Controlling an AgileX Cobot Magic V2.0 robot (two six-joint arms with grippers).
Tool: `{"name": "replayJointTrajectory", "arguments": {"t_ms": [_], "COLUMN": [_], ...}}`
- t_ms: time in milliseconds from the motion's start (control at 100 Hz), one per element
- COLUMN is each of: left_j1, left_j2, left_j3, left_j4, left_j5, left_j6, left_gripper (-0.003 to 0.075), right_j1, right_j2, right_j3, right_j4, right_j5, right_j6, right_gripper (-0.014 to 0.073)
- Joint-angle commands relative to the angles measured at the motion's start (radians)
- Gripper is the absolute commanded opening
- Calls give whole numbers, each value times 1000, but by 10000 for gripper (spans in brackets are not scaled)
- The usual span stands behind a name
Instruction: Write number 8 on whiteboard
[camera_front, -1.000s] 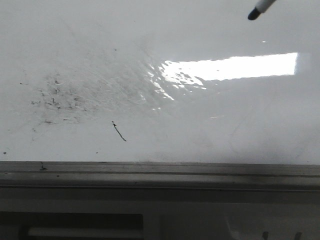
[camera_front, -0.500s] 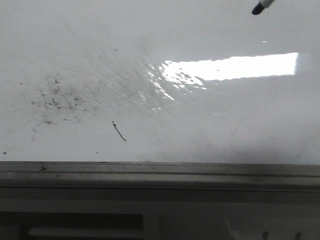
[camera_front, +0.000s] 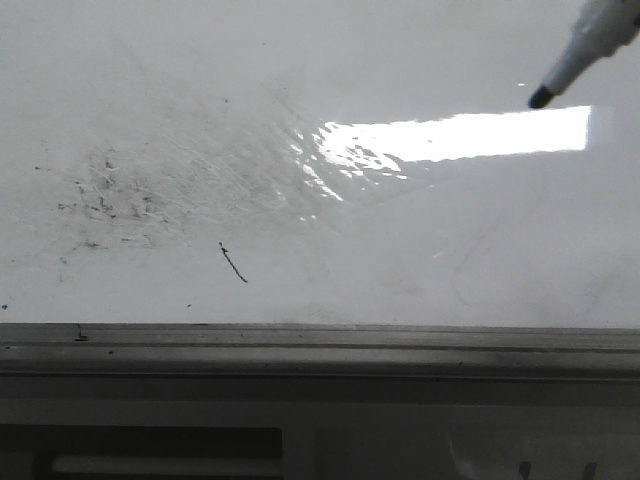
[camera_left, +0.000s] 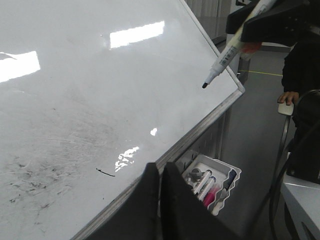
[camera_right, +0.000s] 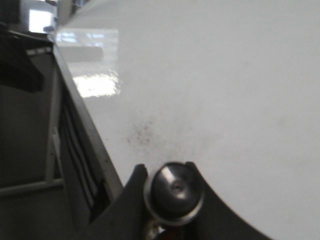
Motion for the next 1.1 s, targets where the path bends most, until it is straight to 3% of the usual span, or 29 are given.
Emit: {"name": "replayJointTrajectory", "arguments": {"t_ms": [0, 120, 190, 530, 1090], "left_j1": [1, 1, 1, 1, 1], "left_j2": [10, 10, 10, 10, 10], "left_j3": [-28, -28, -28, -28, -28], "left_j4": [-10, -10, -10, -10, -10], "left_j5": [-59, -59, -59, -59, -61], "left_j6": [-11, -11, -11, -11, -11], "left_gripper": [-20, -20, -20, -20, -20], "right_j1": [2, 2, 2, 2, -2], "right_j2": [-6, -7, -5, 16, 287], "right_j3": [-52, -54, -54, -17, 3], "right_j4": [-445, -960, -1118, -1155, -1156], "right_j5": [-105, -206, -279, -425, -526], "right_j6": [372, 932, 1100, 1107, 1043], "right_gripper": [-42, -42, -42, -42, -43]}}
